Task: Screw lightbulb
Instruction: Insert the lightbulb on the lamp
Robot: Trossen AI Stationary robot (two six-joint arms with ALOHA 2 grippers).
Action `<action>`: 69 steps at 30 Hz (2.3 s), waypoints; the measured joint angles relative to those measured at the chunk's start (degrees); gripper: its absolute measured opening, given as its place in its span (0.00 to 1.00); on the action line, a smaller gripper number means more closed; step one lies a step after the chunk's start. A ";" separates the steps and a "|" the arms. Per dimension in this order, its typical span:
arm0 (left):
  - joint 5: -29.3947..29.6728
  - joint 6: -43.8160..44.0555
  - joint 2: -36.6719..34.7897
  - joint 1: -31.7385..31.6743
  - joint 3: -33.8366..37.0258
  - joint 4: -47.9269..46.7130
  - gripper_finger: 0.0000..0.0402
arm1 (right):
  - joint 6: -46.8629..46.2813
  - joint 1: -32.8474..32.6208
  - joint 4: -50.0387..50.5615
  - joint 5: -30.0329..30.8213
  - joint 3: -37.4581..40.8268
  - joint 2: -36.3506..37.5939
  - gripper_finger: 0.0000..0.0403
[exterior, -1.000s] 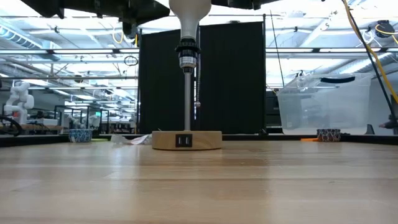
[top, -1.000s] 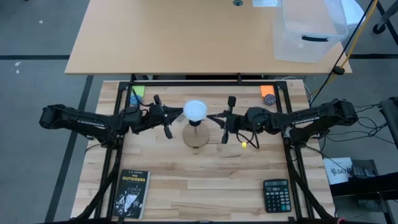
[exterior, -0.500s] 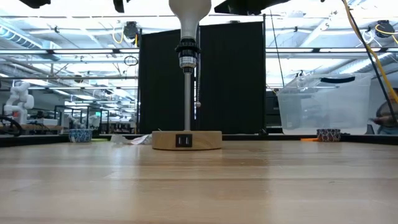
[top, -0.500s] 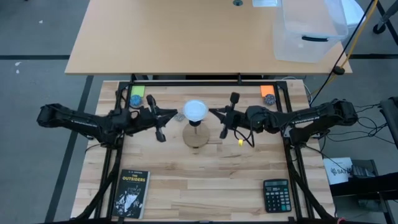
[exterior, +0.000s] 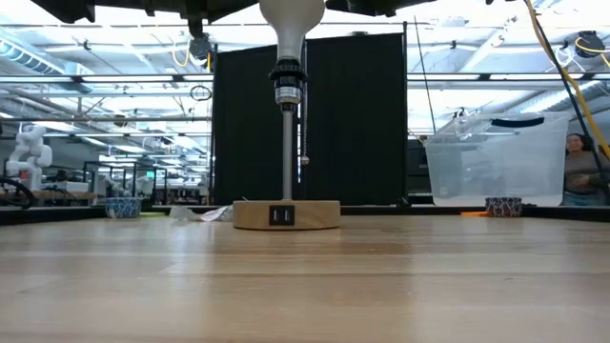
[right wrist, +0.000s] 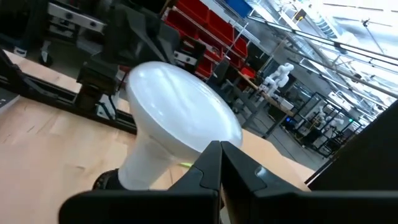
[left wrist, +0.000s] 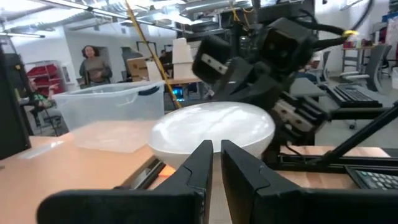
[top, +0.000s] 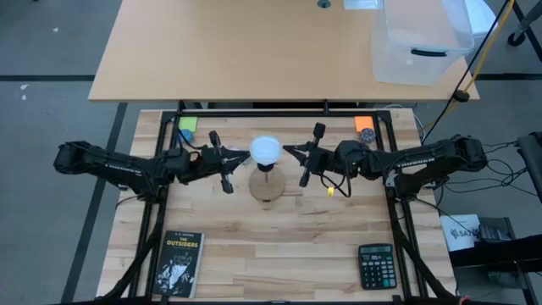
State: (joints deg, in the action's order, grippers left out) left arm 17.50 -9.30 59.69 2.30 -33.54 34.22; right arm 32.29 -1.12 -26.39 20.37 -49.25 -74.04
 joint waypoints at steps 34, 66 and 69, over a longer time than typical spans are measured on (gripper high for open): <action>0.00 -0.63 0.04 1.14 0.00 2.39 0.09 | 7.40 0.47 1.05 3.83 -0.02 -0.22 0.00; 8.56 7.03 2.29 -3.29 0.24 -6.51 0.09 | 15.99 -6.36 2.82 4.76 -3.72 -5.33 0.00; 8.57 7.72 1.95 -3.82 0.00 -5.96 0.09 | 16.65 -7.27 3.77 5.47 -3.72 -5.31 0.00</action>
State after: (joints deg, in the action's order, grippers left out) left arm 26.06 -1.58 61.64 -1.52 -33.54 28.25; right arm 48.94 -8.39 -22.62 25.84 -52.97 -79.35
